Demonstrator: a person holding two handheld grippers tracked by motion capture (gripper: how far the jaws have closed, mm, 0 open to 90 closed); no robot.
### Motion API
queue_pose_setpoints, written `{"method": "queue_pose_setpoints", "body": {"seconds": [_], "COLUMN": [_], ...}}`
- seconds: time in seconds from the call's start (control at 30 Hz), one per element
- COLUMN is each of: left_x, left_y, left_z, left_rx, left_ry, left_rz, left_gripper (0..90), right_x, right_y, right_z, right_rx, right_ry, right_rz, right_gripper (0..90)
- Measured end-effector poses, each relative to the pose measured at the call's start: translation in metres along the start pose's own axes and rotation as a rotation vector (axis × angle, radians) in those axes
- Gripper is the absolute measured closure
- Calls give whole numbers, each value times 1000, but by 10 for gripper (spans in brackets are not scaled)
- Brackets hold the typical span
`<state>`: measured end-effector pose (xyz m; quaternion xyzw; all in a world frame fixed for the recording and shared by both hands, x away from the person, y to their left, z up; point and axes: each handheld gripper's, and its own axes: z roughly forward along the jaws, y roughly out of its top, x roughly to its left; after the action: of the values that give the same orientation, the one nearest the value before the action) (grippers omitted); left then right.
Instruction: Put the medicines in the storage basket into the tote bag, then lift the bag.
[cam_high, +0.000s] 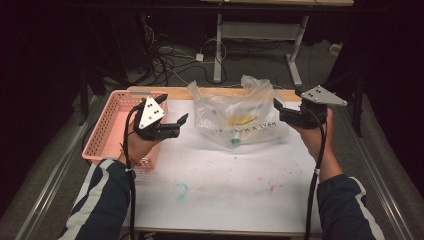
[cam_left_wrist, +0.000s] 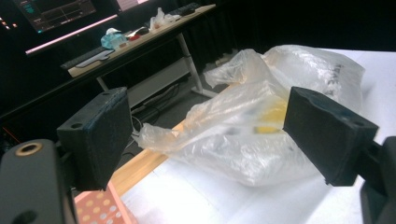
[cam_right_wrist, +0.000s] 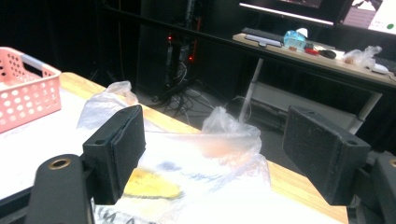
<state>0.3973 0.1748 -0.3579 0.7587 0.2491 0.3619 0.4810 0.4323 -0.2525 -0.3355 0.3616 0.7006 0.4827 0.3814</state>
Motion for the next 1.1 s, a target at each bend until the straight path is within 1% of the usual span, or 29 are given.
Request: {"method": "queue_pose_setpoints", "body": {"seconds": [0.07,0.1,0.17,0.2,0.3,0.4,0.47,0.63,0.9,1.0,1.1], "left_x": [0,1,2,2,1,-2,-3,-8,-17,-18,-21], "left_y": [-2,-3,-5,-6,-9,-12,-12,-11,-14,-15,-17], "left_z": [-2,-4,-8,-10,-15,-20,-24,-32,-42,-45,-47], "left_rx": [11,12,6,5,14,8,8,-3,0,2,3], "left_ry": [1,-1,-10,-11,-7,3,-4,-21,-15,-19,-21], "left_rz": [15,14,5,3,7,20,26,31,61,59,66], "left_gripper": [153,153,153,153,153,153,153,153,153,153,153], "right_x": [2,3,4,5,8,12,13,20,28,31,34], "right_y": [-1,-2,-3,-4,-6,-9,-10,-12,-14,-16,-18], "right_z": [-2,-4,-6,-8,-12,-16,-19,-28,-40,-44,-48], "right_rx": [-6,-12,-11,-20,-26,-19,-22,-38,-55,-54,-55], "right_ry": [11,21,39,43,37,51,57,81,98,103,114], "right_rz": [0,-3,11,19,-4,-2,4,-4,-17,-21,-30], "right_gripper": [209,207,193,197,198,192,190,188,184,184,184]}}
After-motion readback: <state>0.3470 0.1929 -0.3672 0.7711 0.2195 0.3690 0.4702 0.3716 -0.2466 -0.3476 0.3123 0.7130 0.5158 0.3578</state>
